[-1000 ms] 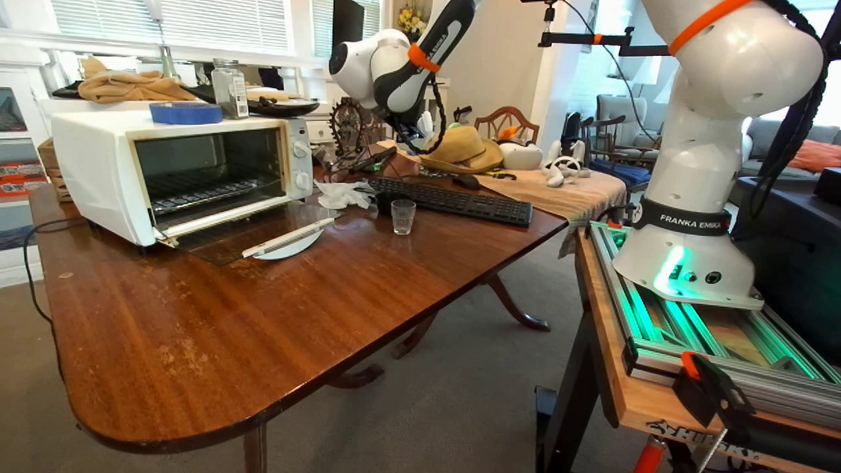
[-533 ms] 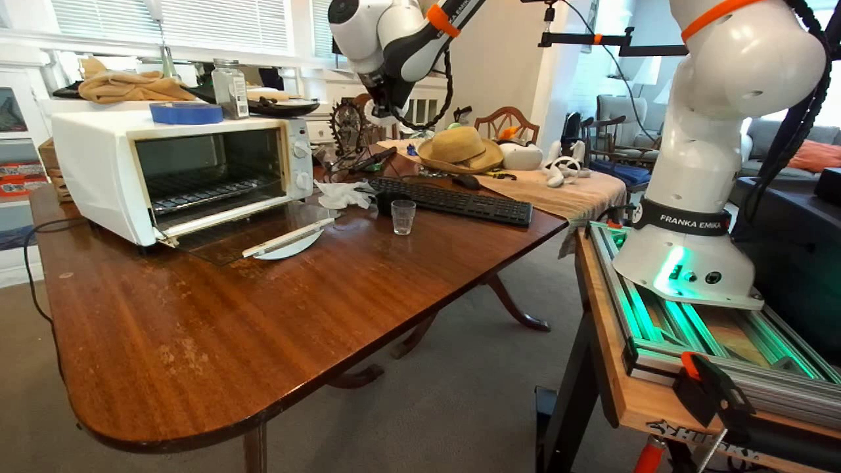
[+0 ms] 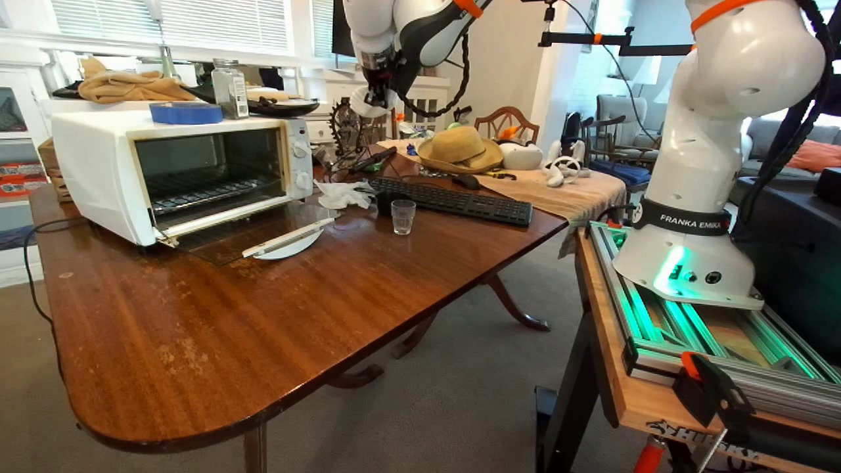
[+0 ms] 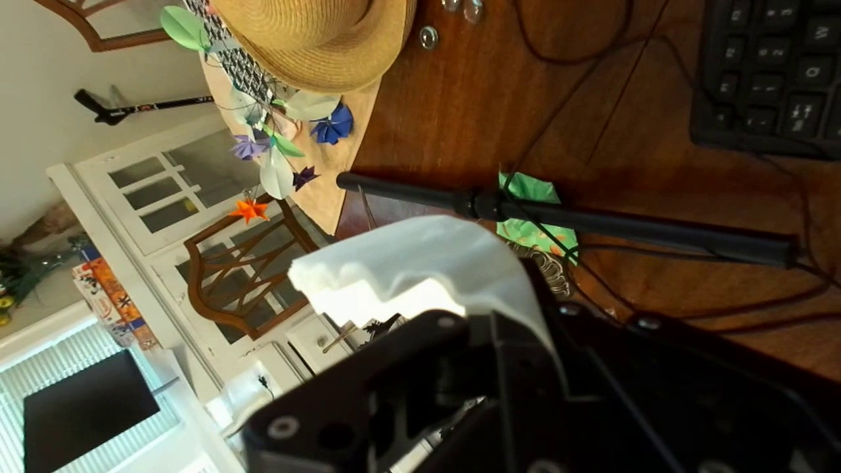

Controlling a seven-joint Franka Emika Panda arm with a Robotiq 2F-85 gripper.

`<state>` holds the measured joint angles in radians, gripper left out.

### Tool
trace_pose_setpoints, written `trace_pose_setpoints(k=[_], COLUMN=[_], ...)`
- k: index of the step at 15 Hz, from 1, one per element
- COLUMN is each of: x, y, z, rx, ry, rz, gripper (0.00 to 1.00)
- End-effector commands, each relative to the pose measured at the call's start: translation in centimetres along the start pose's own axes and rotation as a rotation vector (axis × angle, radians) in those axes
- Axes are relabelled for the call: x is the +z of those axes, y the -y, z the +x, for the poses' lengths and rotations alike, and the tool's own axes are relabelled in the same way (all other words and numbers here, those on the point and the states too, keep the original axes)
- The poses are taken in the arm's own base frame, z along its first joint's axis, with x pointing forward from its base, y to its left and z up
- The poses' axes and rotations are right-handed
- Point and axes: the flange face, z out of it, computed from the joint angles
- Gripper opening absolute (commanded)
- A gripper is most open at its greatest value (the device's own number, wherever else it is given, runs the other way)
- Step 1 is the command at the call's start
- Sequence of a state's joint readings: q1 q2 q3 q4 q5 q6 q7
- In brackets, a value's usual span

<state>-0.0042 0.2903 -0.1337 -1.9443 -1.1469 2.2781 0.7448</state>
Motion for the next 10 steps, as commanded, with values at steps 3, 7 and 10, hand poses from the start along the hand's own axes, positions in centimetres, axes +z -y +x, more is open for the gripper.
trace_pose_setpoints(k=[3,7,10], x=[-2.7,-6.7,-9.6], y=[1.6,6.0,9.1], z=[0.5,-0.2,-1.3], rx=[-0.041,-0.085,-0.069], ry=[-0.027,0.006,0.044], rz=[-0.049,-0.102,-0.139], gripper=[0.00,0.00,0.00])
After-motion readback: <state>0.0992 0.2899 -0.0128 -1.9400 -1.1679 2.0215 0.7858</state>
